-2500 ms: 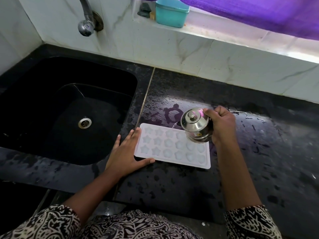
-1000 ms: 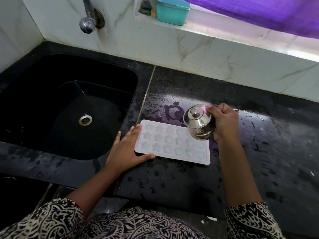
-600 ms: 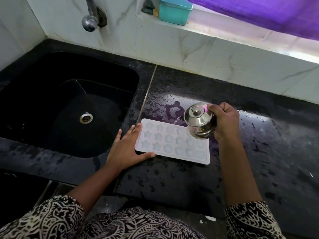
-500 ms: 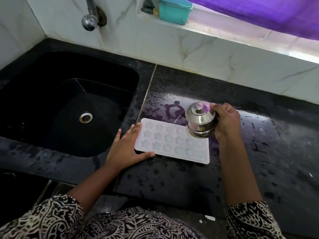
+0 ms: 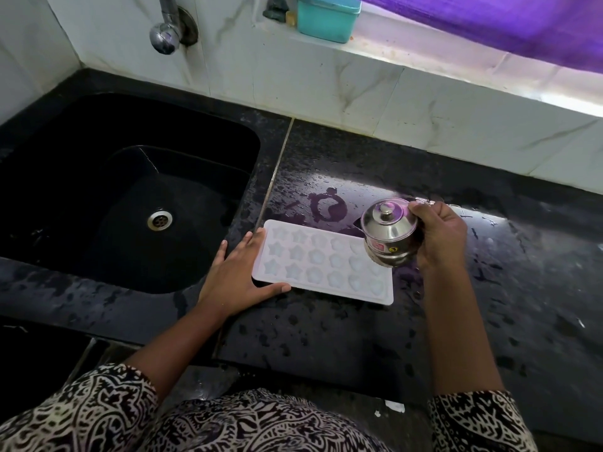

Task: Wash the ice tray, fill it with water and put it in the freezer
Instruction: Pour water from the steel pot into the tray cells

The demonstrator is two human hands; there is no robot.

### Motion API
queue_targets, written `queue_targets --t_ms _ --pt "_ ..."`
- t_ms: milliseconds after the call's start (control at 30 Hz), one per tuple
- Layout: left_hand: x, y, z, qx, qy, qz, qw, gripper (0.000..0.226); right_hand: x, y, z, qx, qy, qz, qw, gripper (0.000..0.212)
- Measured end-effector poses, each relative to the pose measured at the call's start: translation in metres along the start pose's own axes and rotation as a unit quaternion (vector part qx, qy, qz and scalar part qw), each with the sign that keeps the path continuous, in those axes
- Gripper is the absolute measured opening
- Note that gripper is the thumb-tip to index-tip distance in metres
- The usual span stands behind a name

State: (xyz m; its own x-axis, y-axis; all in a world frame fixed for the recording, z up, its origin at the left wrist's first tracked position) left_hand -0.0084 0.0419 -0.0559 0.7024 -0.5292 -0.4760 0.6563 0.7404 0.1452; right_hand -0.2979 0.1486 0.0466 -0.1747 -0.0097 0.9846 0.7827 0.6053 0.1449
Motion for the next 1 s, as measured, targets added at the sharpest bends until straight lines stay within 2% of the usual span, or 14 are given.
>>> queue_targets --t_ms 233,467,1000 --pt "0.0 -0.001 -0.001 0.0 -0.007 0.001 1.0 0.127 0.003 0.005 0.006 -0.002 0.072 0.027 0.997 0.035" --pt "0.001 -0.001 -0.002 0.002 -0.011 0.002 1.0 0.128 0.012 0.009 0.004 -0.015 0.117 0.037 0.992 0.031" --pt "0.001 -0.001 -0.001 0.006 -0.012 0.007 1.0 0.131 0.013 0.009 0.006 -0.025 0.155 0.031 0.987 0.026"
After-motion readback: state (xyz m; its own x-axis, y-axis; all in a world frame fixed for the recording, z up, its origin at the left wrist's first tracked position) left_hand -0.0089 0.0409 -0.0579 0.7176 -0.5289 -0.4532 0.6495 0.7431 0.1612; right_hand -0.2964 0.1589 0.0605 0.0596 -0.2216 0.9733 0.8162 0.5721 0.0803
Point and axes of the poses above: each hand's wrist, its own y-axis away from the middle knuckle, its own z-axis out of the back of the hand, x = y × z, the point moved 6 cm from there along -y, towards the middle knuckle, and after that the axes turned 6 degrees about x, right-handed, at the moved point
